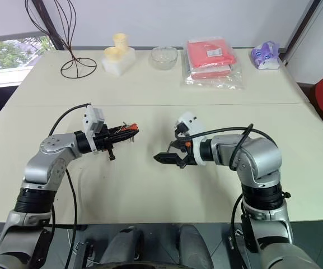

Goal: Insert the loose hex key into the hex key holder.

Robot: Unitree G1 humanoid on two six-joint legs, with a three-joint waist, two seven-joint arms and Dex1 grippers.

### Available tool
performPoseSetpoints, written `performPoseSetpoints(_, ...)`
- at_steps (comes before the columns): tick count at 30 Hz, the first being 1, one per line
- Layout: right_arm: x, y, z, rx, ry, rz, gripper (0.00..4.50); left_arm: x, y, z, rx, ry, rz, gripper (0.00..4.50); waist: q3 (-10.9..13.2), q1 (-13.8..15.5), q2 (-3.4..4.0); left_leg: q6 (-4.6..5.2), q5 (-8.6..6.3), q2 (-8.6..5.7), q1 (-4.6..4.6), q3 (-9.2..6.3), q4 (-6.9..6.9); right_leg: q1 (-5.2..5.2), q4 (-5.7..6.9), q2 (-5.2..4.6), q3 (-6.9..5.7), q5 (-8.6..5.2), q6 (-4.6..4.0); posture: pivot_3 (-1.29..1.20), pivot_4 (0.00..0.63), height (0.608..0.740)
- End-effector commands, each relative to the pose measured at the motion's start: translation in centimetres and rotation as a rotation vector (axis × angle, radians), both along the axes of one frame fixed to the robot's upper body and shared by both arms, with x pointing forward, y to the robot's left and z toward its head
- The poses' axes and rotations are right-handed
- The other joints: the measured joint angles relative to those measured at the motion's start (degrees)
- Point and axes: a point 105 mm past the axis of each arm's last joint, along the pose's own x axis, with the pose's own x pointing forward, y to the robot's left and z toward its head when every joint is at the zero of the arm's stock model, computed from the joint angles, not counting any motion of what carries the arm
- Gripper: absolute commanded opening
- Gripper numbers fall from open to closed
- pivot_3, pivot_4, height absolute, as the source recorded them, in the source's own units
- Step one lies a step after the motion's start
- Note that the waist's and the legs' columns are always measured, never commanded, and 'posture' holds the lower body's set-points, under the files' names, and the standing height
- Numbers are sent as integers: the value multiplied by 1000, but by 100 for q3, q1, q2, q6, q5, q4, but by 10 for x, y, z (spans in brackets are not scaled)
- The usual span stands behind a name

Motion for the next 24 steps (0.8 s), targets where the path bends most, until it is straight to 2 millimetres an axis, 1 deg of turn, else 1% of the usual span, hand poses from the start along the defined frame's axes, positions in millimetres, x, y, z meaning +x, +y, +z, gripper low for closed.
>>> performPoseSetpoints(1, 15, 1, -2, -3, -46, -57, 4448, -2, -2, 5, 0, -48, 5, 0, 0, -10, 0, 0, 0, -2, 1, 0, 0, 0, 0, 0, 0, 0, 0, 0, 150, 740)
performPoseSetpoints(3, 25, 0, -4, 10, -42, -103, 4448, -1, 0, 2, 16, -52, 19, 0, 0, -33, 0, 0, 0, -3, 2, -1, -1, 0, 1, 1, -1, 0, 0, 0, 150, 740)
performPoseSetpoints(6, 32, 0, -9, -3, -53, -124, 4448, 2, 5, 4, 8, -53, 44, 0, 0, -25, 0, 0, 0, -2, 3, -1, -3, -3, 5, 2, -1, 0, 0, 0, 150, 740)
performPoseSetpoints(9, 40, 10, -15, 20, -31, -150, 4448, 9, 10, 6, 4, -67, 79, 0, 0, -36, 0, 0, 0, -3, 3, 0, -3, -3, 4, 1, 0, 0, 0, 0, 150, 740)
performPoseSetpoints(15, 49, 36, -22, 16, -29, -130, 4448, 16, 9, 8, -11, -84, 106, 0, 0, -33, 0, 0, 0, -1, 3, 0, -3, -4, 7, 2, -1, 0, 0, 0, 150, 740)
performPoseSetpoints(17, 51, 42, -31, -39, -27, -111, 4448, 18, 8, 8, -17, -89, 113, 0, 0, -38, 0, 0, 0, -1, 3, -1, -3, -4, 7, 2, -1, 0, 0, 0, 150, 740)
performPoseSetpoints(19, 56, 40, -48, -142, -43, -109, 4448, 19, 8, 8, -25, -93, 124, 0, -2, -47, -1, 0, 0, -1, 6, 0, -3, -4, 8, 2, -1, 0, 0, 0, 150, 740)
performPoseSetpoints(20, 57, 37, -57, -198, -56, -102, 4211, 21, 8, 9, -30, -95, 132, 0, -5, -47, -2, 0, 0, -1, 7, 0, -3, -3, 8, 2, -1, 0, 0, 0, 150, 740)
performPoseSetpoints(22, 60, 31, -75, -290, -76, -104, 3579, 23, 8, 9, -35, -97, 142, 0, -12, -48, -7, 0, 0, -1, 16, 1, -3, 4, 8, 2, -1, 0, 0, 0, 150, 740)
performPoseSetpoints(23, 59, 28, -84, -327, -75, -98, 3132, 23, 9, 9, -38, -97, 146, 0, -15, -50, -8, 0, 0, -1, 26, 0, -4, 14, 7, 2, -1, 0, 0, 0, 150, 740)
performPoseSetpoints(24, 58, 26, -95, -359, -70, -96, 2560, 24, 9, 8, -39, -98, 153, 0, -16, -54, -9, 0, 0, -1, 38, 2, -5, 26, 7, 3, -1, 0, 0, 0, 150, 740)
